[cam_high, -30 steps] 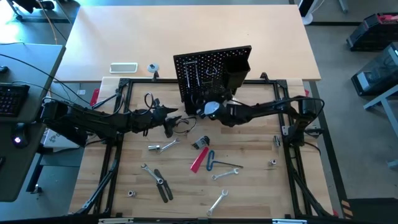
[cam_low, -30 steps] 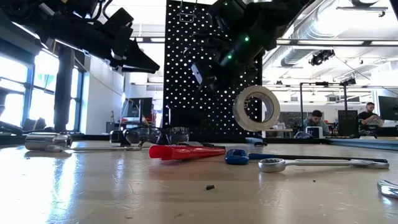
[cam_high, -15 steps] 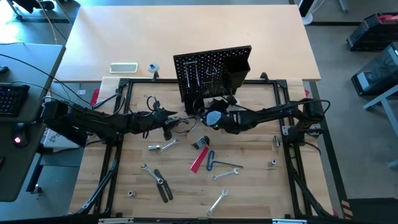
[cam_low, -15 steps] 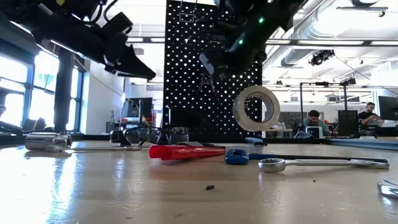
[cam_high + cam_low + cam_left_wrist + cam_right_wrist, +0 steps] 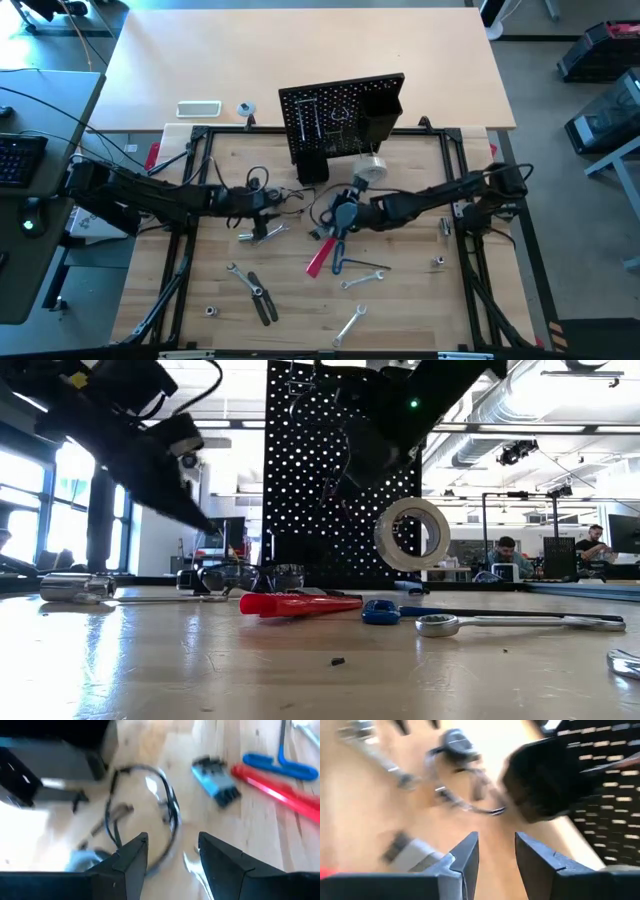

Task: Hang tools onto peg board
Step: Put the top left socket into the bottom black bin on the peg board

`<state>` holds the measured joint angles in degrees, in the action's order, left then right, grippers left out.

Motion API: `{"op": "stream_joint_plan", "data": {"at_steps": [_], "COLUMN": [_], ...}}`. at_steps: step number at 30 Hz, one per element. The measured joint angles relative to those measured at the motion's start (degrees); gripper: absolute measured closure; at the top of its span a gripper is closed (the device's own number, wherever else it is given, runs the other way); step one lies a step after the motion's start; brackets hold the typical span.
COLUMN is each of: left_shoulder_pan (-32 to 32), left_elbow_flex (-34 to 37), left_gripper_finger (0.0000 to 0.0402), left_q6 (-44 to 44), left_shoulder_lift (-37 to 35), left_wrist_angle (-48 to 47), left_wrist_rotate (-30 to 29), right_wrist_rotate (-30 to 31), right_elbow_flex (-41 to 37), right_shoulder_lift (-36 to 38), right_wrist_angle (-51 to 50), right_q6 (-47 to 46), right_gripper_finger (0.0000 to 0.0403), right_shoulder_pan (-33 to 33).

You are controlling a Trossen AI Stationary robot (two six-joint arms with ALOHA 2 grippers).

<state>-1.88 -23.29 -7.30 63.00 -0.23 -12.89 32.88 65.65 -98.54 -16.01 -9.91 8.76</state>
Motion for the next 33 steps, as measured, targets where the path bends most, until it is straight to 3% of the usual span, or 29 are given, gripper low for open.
{"op": "stream_joint_plan", "data": {"at_steps": [4,11,18,26,33], "left_shoulder_pan": [-2.6,-8.9,-15.0,-22.5,-26.8], "left_elbow_flex": [0.0,0.0,-0.1,-0.2,-0.2], "left_gripper_finger": [0.0234,0.0234,0.0234,0.0234,0.0234], "left_q6": [-3.8,-14.2,-20.9,-26.7,-27.7], "left_shoulder_lift": [0.0,0.0,0.0,-0.3,-1.8], "left_wrist_angle": [-6.8,-19.4,-20.2,-29.1,-31.2], "left_wrist_rotate": [1.4,1.9,0.7,-6.8,-6.7], "right_wrist_rotate": [-4.7,-5.0,-5.0,-6.2,-6.6], "right_elbow_flex": [0.0,0.0,-1.0,-5.6,-9.1], "right_shoulder_lift": [0.0,0.0,0.1,0.1,0.1], "right_wrist_angle": [-1.0,-1.4,-1.2,0.9,5.7], "right_q6": [1.3,4.1,5.5,3.4,2.9], "right_gripper_finger": [0.0283,0.0283,0.0283,0.0283,0.0283], "right_shoulder_pan": [1.6,3.9,4.1,4.1,4.1]}}
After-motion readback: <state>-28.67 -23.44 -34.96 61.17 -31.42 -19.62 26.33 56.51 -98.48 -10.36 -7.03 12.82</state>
